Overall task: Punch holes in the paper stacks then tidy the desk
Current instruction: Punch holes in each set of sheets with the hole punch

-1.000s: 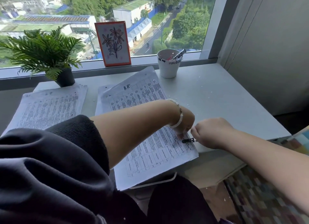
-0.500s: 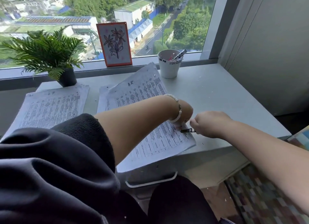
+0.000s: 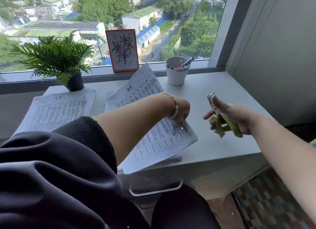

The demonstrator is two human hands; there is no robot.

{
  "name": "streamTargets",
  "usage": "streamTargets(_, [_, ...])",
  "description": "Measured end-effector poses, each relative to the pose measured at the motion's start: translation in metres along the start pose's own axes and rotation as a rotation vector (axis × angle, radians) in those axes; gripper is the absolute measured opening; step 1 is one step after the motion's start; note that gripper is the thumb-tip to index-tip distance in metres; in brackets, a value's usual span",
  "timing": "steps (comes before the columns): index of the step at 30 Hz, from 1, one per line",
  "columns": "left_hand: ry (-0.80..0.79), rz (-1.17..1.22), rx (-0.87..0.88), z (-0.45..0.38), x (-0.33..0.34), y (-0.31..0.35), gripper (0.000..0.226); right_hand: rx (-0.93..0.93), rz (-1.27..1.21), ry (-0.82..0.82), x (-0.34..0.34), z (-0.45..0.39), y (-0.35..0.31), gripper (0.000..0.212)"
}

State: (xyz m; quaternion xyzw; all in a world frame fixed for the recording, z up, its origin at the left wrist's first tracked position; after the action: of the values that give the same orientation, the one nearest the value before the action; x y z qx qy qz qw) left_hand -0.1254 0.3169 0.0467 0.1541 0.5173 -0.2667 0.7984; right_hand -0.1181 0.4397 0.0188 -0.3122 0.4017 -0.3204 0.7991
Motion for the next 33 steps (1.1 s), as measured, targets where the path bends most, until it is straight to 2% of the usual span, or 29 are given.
streamTargets(1, [0.011, 0.004, 0.0, 0.0, -0.003, -0.002, 0.04, -0.011, -0.093, -0.018, 0.006, -0.001, 0.001, 0.115])
streamTargets(3, [0.047, -0.004, 0.01, 0.003, -0.011, -0.001, 0.037, 0.0, -0.118, -0.078, 0.028, -0.005, 0.001, 0.103])
streamTargets(5, [0.099, -0.005, 0.024, 0.003, -0.018, -0.001, 0.034, 0.018, -0.126, -0.116, 0.052, -0.004, -0.004, 0.081])
streamTargets(7, [0.15, 0.006, 0.015, 0.006, -0.017, -0.009, 0.04, 0.03, -0.193, -0.085, 0.063, -0.004, -0.01, 0.055])
streamTargets(9, [0.267, 0.086, -0.005, 0.013, -0.016, -0.023, 0.049, 0.046, -0.297, -0.044, 0.066, -0.005, -0.014, 0.03])
streamTargets(11, [0.451, 0.294, -0.117, 0.033, -0.019, -0.055, 0.063, 0.106, -0.481, -0.032, 0.068, -0.006, -0.012, 0.013])
streamTargets(13, [0.568, 0.556, -0.344, 0.064, -0.008, -0.106, 0.072, 0.165, -0.7, -0.047, 0.074, -0.004, -0.013, 0.014])
streamTargets(15, [0.503, 0.791, -0.631, 0.099, 0.03, -0.163, 0.074, 0.126, -0.915, -0.107, 0.081, -0.004, -0.025, 0.027])
streamTargets(17, [0.259, 1.183, -0.825, 0.131, 0.085, -0.192, 0.079, 0.039, -1.123, -0.172, 0.089, -0.006, -0.042, 0.076])
streamTargets(18, [0.139, 1.39, -0.845, 0.144, 0.107, -0.191, 0.082, 0.005, -1.197, -0.206, 0.095, -0.008, -0.052, 0.095])
streamTargets(19, [0.059, 1.553, -0.828, 0.154, 0.124, -0.186, 0.085, -0.041, -1.242, -0.238, 0.1, -0.007, -0.066, 0.102])
streamTargets(20, [-0.002, 1.664, -0.789, 0.16, 0.136, -0.179, 0.088, -0.093, -1.27, -0.261, 0.106, -0.005, -0.081, 0.098])
streamTargets(22, [-0.069, 1.845, -0.665, 0.167, 0.15, -0.163, 0.089, -0.178, -1.307, -0.312, 0.121, 0.006, -0.114, 0.068])
streamTargets(25, [0.001, 2.2, -0.431, 0.175, 0.144, -0.15, 0.074, -0.265, -1.289, -0.371, 0.146, 0.02, -0.151, 0.03])
streamTargets(27, [0.133, 2.347, -0.297, 0.186, 0.135, -0.154, 0.079, -0.328, -1.231, -0.41, 0.162, 0.028, -0.167, 0.023])
streamTargets(28, [0.212, 2.334, -0.256, 0.193, 0.127, -0.157, 0.077, -0.354, -1.189, -0.436, 0.171, 0.032, -0.173, 0.023])
streamTargets(30, [0.421, 2.188, -0.301, 0.217, 0.119, -0.179, 0.067, -0.386, -1.091, -0.485, 0.186, 0.039, -0.183, 0.024])
streamTargets(33, [0.486, 2.044, -0.312, 0.253, 0.114, -0.212, 0.053, -0.367, -0.924, -0.511, 0.207, 0.039, -0.191, 0.035])
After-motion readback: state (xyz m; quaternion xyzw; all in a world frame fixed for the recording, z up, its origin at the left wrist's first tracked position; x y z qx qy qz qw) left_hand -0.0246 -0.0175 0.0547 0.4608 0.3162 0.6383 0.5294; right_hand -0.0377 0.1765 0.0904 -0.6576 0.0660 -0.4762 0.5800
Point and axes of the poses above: each hand's wrist, its own z-axis away from the middle knuckle, its own x-axis out of the palm, y = z × x, the point moved 9 cm from there along -z, towards the middle knuckle, and after that the axes turned 4 degrees about z, right-handed, at the moved point
